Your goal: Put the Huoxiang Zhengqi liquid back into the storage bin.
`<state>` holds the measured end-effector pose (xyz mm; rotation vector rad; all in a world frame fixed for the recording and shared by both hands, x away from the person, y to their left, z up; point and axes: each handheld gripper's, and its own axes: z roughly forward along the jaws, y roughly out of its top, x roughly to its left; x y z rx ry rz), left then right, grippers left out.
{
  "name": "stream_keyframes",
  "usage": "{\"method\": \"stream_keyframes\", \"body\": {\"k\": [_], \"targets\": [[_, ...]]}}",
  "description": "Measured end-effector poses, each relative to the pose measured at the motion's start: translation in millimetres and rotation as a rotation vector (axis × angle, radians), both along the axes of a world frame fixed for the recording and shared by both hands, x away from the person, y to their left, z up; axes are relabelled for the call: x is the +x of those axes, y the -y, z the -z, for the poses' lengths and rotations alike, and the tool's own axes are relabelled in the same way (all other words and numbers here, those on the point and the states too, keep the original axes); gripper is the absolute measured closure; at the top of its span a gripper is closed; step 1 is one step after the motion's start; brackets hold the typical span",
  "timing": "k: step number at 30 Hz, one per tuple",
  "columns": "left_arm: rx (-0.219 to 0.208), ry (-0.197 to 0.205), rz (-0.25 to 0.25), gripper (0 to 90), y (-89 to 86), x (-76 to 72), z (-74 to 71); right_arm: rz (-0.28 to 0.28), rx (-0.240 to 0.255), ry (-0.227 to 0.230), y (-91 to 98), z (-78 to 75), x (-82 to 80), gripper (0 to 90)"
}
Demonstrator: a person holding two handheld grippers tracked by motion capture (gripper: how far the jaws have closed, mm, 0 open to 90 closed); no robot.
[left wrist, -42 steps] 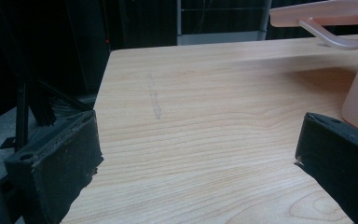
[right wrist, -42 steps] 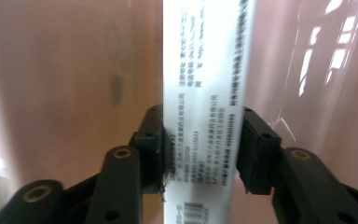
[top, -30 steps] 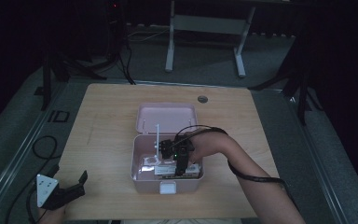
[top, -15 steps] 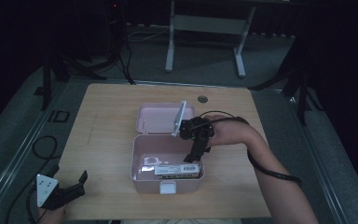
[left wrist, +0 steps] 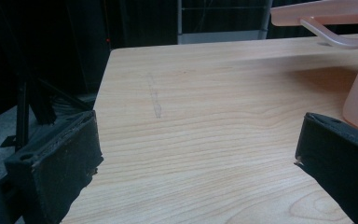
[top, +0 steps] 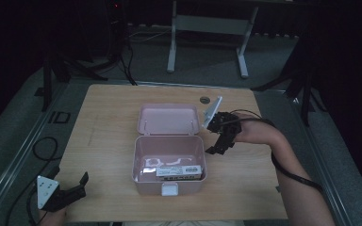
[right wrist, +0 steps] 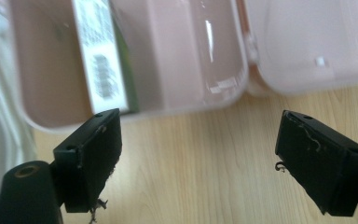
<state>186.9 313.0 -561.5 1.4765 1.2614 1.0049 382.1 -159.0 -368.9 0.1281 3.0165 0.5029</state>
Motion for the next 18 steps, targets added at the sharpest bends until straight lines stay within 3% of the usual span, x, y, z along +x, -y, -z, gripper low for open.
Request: {"method": "stream_keyframes", "body": {"k": [6,9,13,18], "targets": [[-0.001,0.000,0.000,0.2,0.2,0.4,0.1,0.051,0.013,0.010,21.9,16.8,9.4,14.2],[-0.002,0.000,0.000,0.2,0.0,0.5,0.3,0.072,0.072,0.035,38.0,30.6,14.4,14.0],[-0.004,0.001,0.000,0.2,0.0,0.5,0.3,0.135,0.099,0.066,55.4,51.9,20.8,13.7],[-0.005,0.000,0.000,0.2,-0.1,0.6,0.3,0.225,0.167,0.053,78.8,82.4,28.4,13.5]]}}
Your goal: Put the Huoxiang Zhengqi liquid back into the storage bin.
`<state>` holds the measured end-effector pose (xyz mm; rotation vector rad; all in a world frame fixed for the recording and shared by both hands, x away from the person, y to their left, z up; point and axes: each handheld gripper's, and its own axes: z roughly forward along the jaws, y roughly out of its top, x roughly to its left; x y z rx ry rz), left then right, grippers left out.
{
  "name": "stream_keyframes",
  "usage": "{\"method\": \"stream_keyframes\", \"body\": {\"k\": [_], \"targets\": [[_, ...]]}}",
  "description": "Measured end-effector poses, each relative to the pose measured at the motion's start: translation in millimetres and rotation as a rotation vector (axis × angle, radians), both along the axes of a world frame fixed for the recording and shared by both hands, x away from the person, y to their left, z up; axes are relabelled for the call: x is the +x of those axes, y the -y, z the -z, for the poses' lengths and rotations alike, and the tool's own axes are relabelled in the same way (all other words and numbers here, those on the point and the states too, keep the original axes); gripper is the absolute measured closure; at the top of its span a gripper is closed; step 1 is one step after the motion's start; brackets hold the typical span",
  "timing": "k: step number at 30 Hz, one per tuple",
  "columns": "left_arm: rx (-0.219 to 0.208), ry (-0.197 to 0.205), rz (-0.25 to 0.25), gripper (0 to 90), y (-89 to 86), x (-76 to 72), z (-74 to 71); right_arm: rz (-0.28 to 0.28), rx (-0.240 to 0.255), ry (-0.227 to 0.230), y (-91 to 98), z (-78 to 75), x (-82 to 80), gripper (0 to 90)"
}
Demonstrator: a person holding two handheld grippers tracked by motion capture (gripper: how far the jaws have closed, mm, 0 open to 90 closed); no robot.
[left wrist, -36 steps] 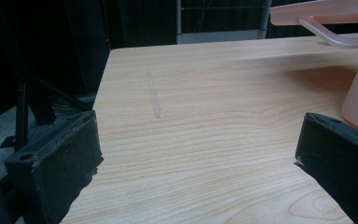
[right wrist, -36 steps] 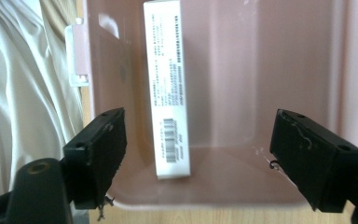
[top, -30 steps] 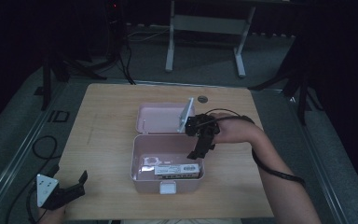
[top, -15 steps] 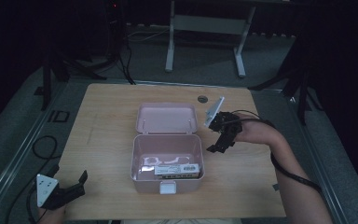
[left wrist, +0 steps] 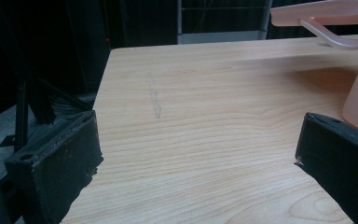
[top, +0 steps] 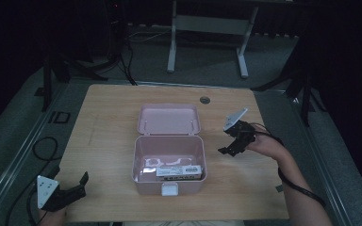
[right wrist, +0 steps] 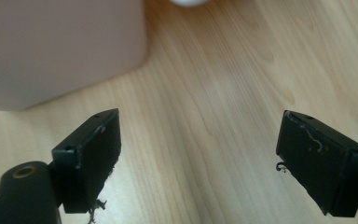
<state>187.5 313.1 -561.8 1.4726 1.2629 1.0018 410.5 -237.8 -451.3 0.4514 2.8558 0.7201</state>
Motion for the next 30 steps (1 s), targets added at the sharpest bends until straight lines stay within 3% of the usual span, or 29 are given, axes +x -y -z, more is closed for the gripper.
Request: {"method": "stream_keyframes", "body": {"k": [7,11,14,20,24,30], "targets": [[-0.001,0.000,-0.001,0.2,0.1,0.1,0.1,0.146,0.092,0.036,34.2,35.7,2.9,13.2],[0.001,-0.002,-0.001,0.2,0.0,0.1,0.2,0.207,0.140,0.050,48.6,43.3,3.4,13.1],[0.000,0.000,-0.004,0.2,-0.7,-0.4,-0.1,0.310,0.187,0.100,69.8,55.1,2.6,13.1],[0.000,0.001,-0.002,0.2,-0.2,0.1,-0.1,0.426,0.222,0.151,89.0,67.5,-1.7,12.0],[-0.002,0.003,-0.004,0.2,-1.0,-0.4,-0.5,0.536,0.227,0.207,97.6,75.5,-6.5,10.8],[-0.001,0.003,-0.002,0.2,-0.5,-0.4,-0.5,0.644,0.257,0.241,107.3,84.3,-11.4,10.8]]}}
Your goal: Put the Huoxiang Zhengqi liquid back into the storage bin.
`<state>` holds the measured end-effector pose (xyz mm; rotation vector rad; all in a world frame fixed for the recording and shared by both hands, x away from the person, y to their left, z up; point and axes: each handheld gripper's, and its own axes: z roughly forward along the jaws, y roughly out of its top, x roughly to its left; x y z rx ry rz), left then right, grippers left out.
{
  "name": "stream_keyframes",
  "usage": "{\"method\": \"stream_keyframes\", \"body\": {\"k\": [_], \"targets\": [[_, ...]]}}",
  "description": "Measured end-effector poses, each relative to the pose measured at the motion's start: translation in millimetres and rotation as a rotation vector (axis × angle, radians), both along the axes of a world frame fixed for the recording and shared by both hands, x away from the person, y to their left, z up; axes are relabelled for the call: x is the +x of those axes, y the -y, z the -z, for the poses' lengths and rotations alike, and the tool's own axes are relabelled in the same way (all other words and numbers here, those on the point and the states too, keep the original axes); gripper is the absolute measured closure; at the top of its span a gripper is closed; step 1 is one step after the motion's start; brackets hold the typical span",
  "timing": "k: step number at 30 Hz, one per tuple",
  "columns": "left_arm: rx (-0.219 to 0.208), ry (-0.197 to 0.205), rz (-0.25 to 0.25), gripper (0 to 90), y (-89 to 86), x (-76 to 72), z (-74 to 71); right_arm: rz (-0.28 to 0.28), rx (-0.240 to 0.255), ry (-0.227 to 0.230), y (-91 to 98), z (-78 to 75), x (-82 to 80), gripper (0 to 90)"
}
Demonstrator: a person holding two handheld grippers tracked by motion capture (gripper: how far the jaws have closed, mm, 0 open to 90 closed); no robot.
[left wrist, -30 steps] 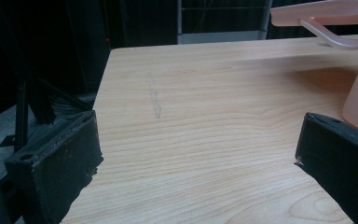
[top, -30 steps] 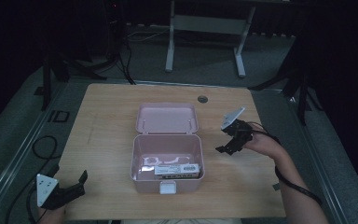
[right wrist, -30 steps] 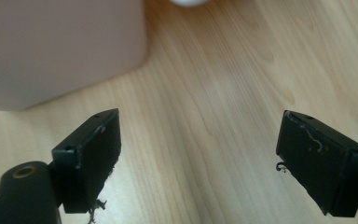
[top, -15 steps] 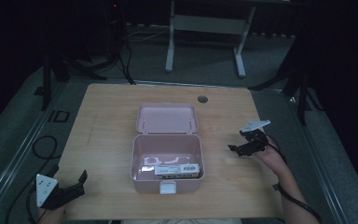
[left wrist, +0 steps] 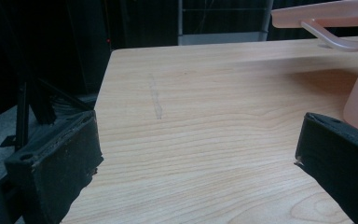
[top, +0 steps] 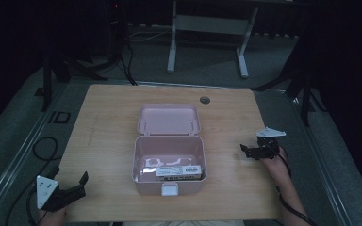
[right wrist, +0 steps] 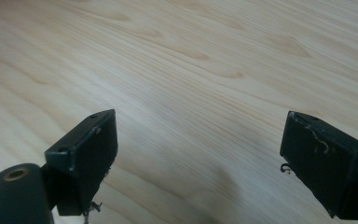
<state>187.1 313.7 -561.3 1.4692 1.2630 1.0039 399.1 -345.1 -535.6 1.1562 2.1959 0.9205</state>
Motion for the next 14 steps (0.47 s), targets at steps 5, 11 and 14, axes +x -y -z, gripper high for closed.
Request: {"method": "stream_keyframes", "body": {"k": [5,11,14], "targets": [[-0.001,0.000,-0.001,0.2,-0.3,0.1,0.0,0.119,0.063,0.018,11.0,7.3,-2.6,10.8],[0.000,0.000,0.001,0.2,-0.1,0.2,0.1,0.247,0.115,0.049,20.4,13.3,-7.7,10.8],[-0.001,0.000,0.002,0.2,0.1,0.2,0.4,0.250,0.122,0.052,21.6,14.2,-8.8,10.8]]}}
